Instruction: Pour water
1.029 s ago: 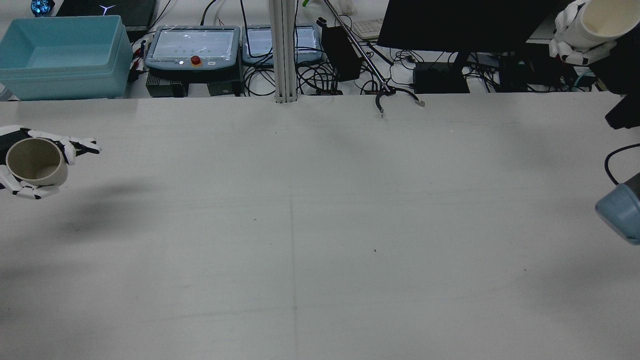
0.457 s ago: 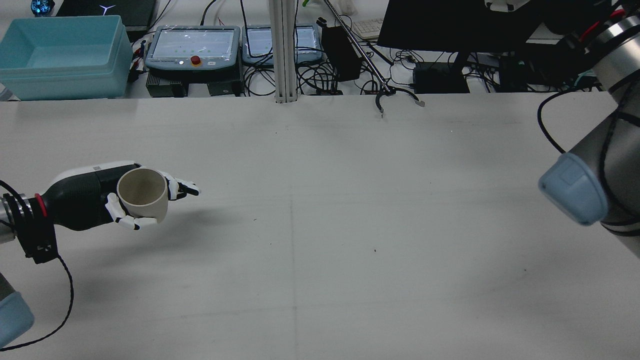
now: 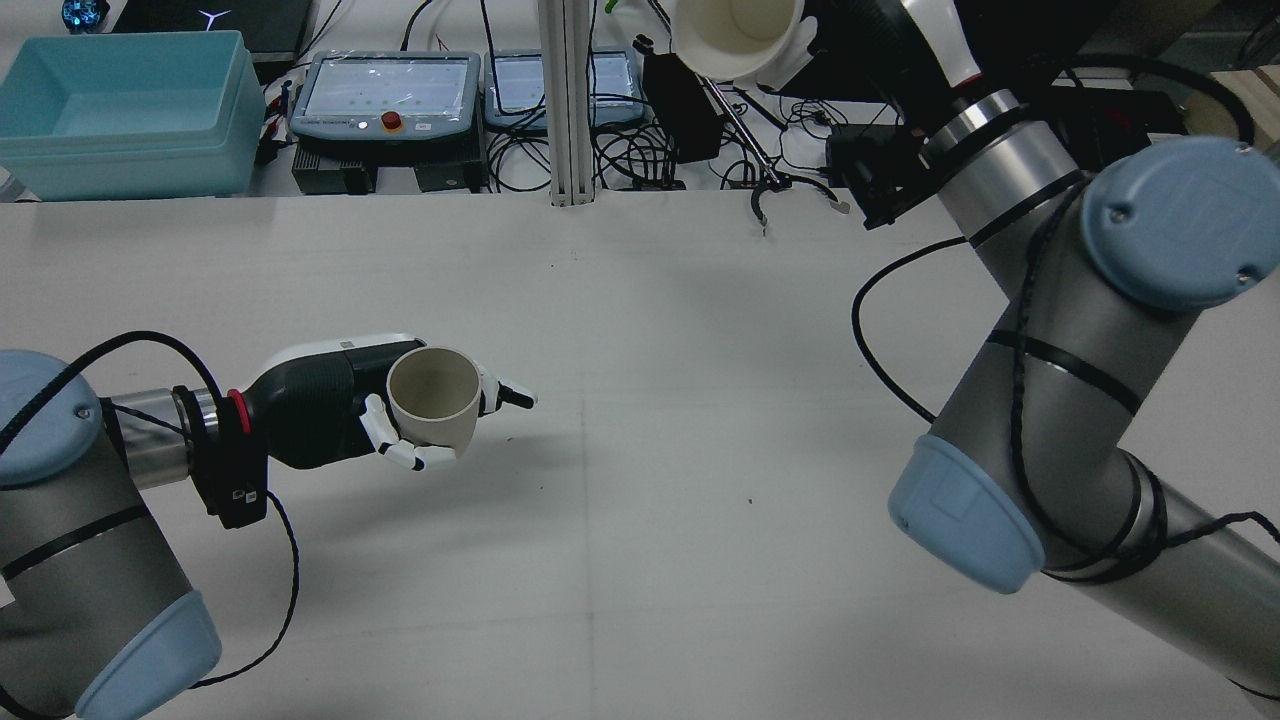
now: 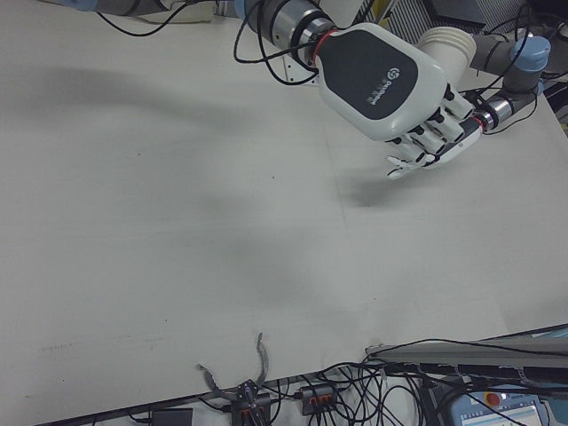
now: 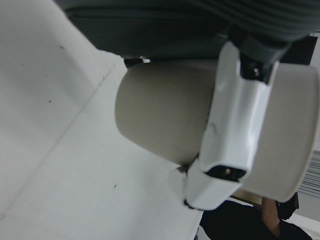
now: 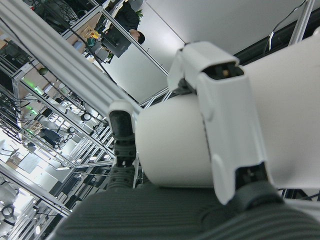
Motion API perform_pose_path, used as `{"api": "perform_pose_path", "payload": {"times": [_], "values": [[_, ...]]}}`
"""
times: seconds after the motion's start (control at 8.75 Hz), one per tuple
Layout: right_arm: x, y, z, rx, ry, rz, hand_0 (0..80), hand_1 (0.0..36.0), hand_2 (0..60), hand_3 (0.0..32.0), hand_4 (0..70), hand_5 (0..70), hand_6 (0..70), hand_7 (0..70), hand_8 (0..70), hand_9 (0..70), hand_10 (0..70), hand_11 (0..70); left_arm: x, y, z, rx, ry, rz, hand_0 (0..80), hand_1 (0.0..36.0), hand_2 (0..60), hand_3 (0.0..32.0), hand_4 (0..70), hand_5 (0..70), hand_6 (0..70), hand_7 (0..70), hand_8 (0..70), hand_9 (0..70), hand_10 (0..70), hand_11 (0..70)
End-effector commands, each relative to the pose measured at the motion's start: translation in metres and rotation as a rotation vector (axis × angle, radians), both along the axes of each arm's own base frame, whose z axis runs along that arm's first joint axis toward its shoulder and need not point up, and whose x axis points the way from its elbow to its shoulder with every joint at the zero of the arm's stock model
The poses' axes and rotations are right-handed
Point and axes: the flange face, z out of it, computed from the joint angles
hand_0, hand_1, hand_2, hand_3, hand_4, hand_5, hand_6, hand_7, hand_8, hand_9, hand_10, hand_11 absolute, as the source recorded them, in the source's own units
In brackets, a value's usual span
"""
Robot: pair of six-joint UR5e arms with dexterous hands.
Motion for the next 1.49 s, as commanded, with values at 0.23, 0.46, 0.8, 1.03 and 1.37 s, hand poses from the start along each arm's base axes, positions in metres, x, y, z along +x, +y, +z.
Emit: {"api": "perform_pose_path", "payload": {"times": [0.23, 0.46, 0.8, 1.03, 1.37], "values": [[-0.099, 0.104, -0.034, 0.061, 0.289, 0.169, 80.0, 36.0, 60.0, 0.0, 70.0, 70.0, 62.7, 70.0, 41.1, 53.8, 36.2, 54.3, 0.019, 0.003, -0.034, -0.065, 0.083, -0.043, 80.0, 36.0, 60.0, 0.0, 70.0, 70.0, 27.4, 20.1, 11.0, 5.9, 3.9, 8.5], [-0.096, 0.103, -0.007, 0.022, 0.314, 0.188, 80.0, 36.0, 60.0, 0.0, 70.0, 70.0, 60.3, 70.0, 40.2, 52.3, 37.3, 55.8, 0.021, 0.006, -0.067, -0.046, 0.106, -0.024, 80.0, 36.0, 60.0, 0.0, 70.0, 70.0, 28.1, 20.8, 11.5, 6.6, 4.1, 8.8], [-0.028, 0.108, 0.09, -0.074, -0.019, 0.031, 80.0, 36.0, 60.0, 0.0, 70.0, 69.3, 63.3, 70.0, 42.2, 54.6, 42.8, 63.5, 0.015, 0.021, -0.003, -0.068, 0.044, -0.023, 80.0, 36.0, 60.0, 0.0, 70.0, 70.0, 27.1, 21.7, 11.9, 9.0, 5.9, 11.8], [0.041, 0.1, 0.18, -0.231, -0.262, -0.063, 80.0, 36.0, 60.0, 0.0, 61.0, 59.5, 60.4, 68.6, 42.6, 55.0, 44.1, 65.5, -0.035, 0.018, 0.106, -0.096, 0.01, -0.086, 80.0, 36.0, 60.0, 0.0, 70.0, 70.0, 27.5, 23.4, 12.5, 10.6, 7.0, 13.5], [0.145, 0.057, 0.288, -0.394, -0.393, -0.123, 80.0, 36.0, 60.0, 0.0, 44.2, 51.7, 59.2, 66.2, 49.8, 65.1, 49.8, 70.0, -0.174, 0.014, 0.303, -0.136, -0.015, -0.292, 80.0, 36.0, 60.0, 0.0, 70.0, 70.0, 29.5, 24.3, 13.1, 11.3, 8.0, 15.0]]}}
